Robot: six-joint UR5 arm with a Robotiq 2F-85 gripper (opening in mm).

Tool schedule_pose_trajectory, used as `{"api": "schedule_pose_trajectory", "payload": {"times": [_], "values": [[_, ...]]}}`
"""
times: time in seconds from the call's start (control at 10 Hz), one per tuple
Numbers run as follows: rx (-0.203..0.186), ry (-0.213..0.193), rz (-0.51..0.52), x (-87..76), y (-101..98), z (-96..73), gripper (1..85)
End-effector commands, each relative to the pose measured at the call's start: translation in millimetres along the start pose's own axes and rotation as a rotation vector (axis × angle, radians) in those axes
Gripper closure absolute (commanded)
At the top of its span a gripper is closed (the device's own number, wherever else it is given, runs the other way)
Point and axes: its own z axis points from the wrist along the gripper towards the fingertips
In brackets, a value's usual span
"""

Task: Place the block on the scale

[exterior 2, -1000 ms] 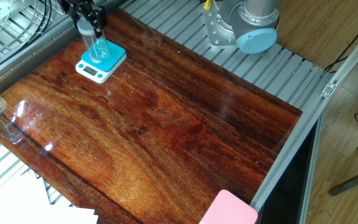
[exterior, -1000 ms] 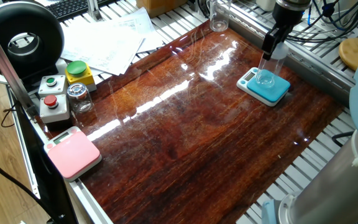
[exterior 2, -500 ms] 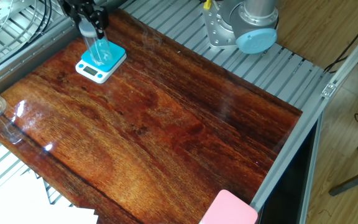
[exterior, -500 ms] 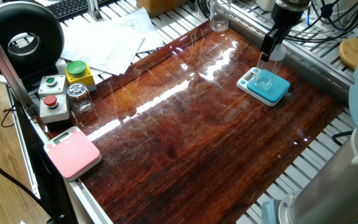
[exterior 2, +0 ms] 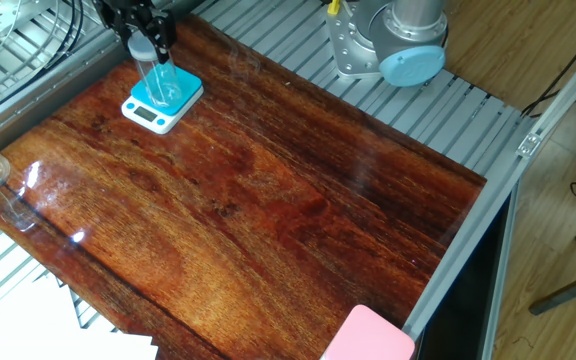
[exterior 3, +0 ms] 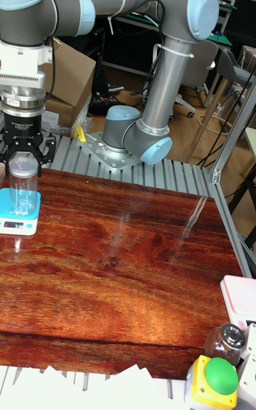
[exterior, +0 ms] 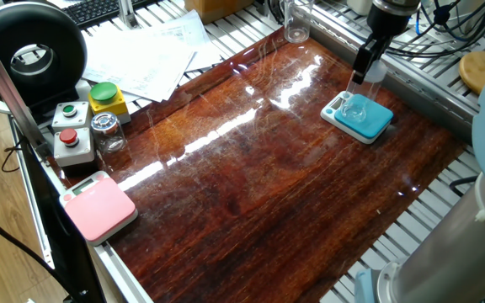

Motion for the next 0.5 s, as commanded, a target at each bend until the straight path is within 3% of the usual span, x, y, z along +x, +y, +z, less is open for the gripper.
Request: {"api": "schedule_pose_trajectory", "payload": {"times": [0.0,0.4], "values": [[0.011,0.003,0.014,1.0,-2.4,-2.4,47.0],[0.021,0.024,0.043,5.5,-2.4,-4.3,47.0]]}}
